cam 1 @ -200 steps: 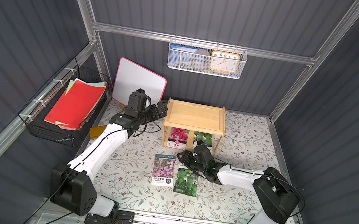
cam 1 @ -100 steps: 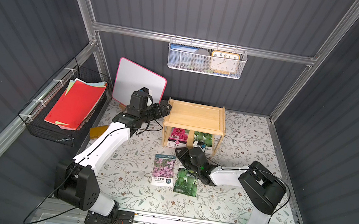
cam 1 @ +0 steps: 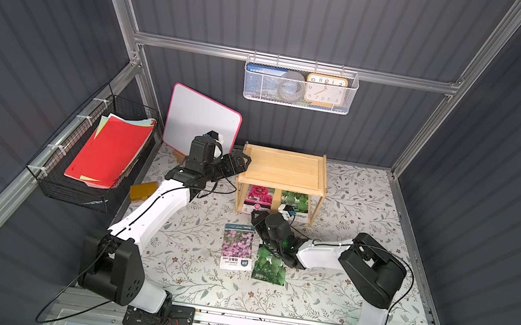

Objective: Take the seed bag off the shelf
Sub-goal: Pick up the seed packet from the shelf.

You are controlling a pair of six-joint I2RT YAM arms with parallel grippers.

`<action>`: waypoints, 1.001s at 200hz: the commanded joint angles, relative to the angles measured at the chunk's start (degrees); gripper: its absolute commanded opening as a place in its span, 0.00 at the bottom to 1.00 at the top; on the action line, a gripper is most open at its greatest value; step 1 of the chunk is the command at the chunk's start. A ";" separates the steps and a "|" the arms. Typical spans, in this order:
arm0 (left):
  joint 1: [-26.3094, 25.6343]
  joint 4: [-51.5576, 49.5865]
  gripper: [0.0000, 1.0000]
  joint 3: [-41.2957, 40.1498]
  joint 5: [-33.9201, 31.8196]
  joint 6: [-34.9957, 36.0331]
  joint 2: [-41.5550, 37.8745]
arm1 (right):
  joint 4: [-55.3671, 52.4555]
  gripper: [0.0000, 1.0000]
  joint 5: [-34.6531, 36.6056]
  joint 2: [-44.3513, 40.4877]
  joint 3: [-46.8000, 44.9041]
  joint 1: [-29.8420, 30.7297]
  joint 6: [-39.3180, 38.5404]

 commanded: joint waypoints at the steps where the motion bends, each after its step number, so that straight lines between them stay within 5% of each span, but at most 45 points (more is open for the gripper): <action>1: 0.34 0.93 0.98 -0.81 0.81 1.50 -1.60 | -0.57 0.50 1.24 1.94 2.12 0.04 1.18; 200: 0.34 -1.58 0.98 -1.66 -0.29 3.11 -2.00 | -5.33 0.48 7.71 2.99 5.47 -0.22 1.73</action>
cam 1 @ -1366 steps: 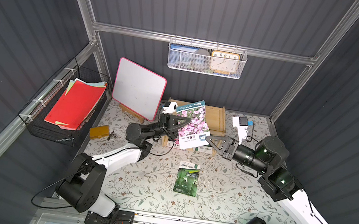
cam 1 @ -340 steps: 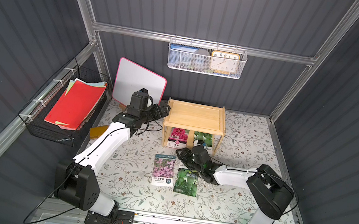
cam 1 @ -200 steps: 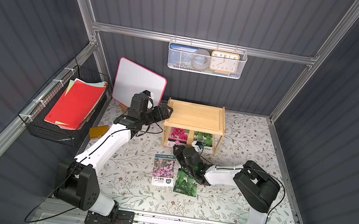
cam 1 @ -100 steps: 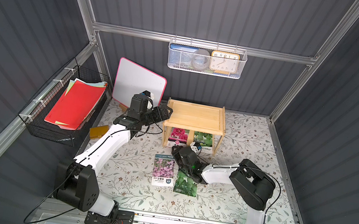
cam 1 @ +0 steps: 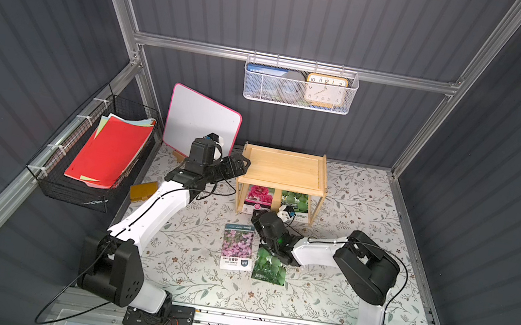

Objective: Take the seed bag off the shelf
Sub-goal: Pick up the seed packet from the shelf.

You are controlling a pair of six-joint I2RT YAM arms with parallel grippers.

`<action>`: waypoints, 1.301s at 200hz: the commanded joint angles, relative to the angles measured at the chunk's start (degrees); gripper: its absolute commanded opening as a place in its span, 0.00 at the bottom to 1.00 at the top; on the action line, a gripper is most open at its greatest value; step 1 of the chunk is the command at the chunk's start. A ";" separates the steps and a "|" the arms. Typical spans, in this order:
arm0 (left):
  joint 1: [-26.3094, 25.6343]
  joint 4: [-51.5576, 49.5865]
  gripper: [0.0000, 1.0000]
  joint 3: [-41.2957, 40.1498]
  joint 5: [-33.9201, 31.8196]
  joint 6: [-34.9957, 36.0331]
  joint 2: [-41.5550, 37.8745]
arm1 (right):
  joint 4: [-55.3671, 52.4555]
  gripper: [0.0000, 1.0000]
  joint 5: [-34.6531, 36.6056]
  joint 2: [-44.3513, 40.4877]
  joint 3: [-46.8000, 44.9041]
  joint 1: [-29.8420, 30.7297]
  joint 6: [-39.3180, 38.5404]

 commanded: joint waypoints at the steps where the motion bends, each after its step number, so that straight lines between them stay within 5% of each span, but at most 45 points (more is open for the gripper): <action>1: 0.34 -0.90 0.99 -0.63 -0.04 1.62 -1.54 | -0.31 0.48 1.38 1.03 1.85 -0.48 -0.89; 260: 0.34 -1.34 0.99 -0.54 -0.19 2.41 -0.90 | -3.80 0.48 -0.90 2.60 2.61 -0.66 3.47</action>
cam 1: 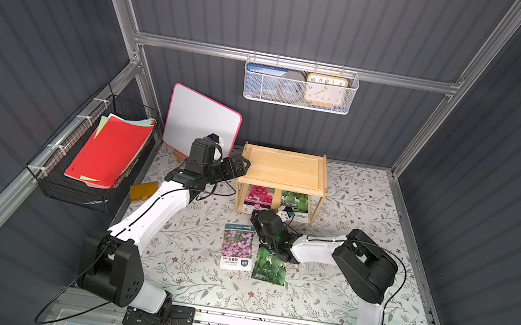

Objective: Take the seed bag off the shelf
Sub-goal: Pick up the seed packet from the shelf.

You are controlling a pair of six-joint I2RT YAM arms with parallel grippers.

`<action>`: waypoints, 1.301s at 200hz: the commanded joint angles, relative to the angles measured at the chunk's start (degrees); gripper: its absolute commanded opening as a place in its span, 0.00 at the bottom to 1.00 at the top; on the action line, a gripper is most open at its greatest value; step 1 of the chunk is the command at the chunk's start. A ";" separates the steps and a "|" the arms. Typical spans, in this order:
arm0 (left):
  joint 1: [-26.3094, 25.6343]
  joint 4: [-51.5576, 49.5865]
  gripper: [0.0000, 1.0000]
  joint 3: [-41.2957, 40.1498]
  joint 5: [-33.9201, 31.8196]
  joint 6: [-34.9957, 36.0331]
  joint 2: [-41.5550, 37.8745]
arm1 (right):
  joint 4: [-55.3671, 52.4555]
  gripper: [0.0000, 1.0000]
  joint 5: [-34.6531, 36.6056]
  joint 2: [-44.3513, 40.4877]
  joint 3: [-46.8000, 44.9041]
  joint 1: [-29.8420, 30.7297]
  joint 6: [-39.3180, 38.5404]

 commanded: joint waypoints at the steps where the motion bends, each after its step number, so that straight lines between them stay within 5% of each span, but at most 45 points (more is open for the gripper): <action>1: 0.34 -0.69 0.99 -0.52 -0.27 1.76 -0.87 | -0.69 0.48 1.36 1.62 1.17 -0.38 -0.14; 123: 0.43 -1.30 0.99 0.12 -0.87 2.22 -0.25 | 2.16 0.42 2.60 4.10 2.58 -1.61 -1.20; 260: 0.52 -1.61 0.99 -0.17 -1.08 2.24 -0.20 | 3.61 0.17 3.25 6.24 4.09 -2.13 -1.61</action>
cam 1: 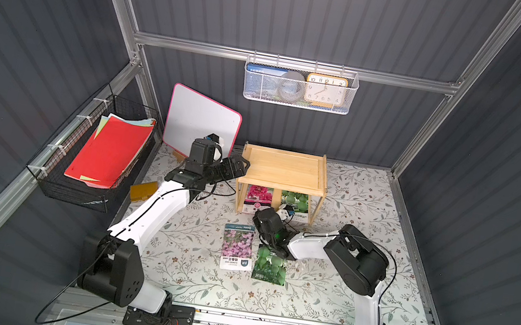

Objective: Take the seed bag off the shelf
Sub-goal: Pick up the seed packet from the shelf.

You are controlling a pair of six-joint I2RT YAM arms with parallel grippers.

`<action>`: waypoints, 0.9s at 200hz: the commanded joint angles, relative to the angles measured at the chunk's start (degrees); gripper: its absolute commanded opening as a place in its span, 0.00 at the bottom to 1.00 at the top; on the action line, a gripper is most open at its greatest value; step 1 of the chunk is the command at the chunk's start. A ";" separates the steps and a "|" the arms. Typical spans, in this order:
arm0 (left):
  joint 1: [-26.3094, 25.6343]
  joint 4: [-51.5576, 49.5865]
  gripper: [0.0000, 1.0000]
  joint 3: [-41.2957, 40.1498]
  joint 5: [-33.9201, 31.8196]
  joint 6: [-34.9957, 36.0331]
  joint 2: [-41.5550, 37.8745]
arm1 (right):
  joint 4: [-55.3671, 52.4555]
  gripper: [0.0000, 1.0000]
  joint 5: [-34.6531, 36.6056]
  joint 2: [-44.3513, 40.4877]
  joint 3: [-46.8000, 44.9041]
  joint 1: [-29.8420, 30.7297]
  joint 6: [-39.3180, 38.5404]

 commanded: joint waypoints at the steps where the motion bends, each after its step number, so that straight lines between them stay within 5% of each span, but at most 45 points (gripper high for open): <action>1: 0.37 -1.19 0.99 -0.12 -0.63 1.23 -0.24 | 0.91 0.17 1.60 1.48 1.51 -0.47 -0.74; 61: 0.37 -1.66 0.99 -0.58 -0.95 1.27 -1.65 | 3.82 0.00 3.43 3.66 1.86 -0.46 -0.68; 180: 0.41 -2.90 0.99 -0.40 -1.18 1.00 -5.45 | 12.05 0.00 1.63 0.48 -3.34 -0.38 -3.26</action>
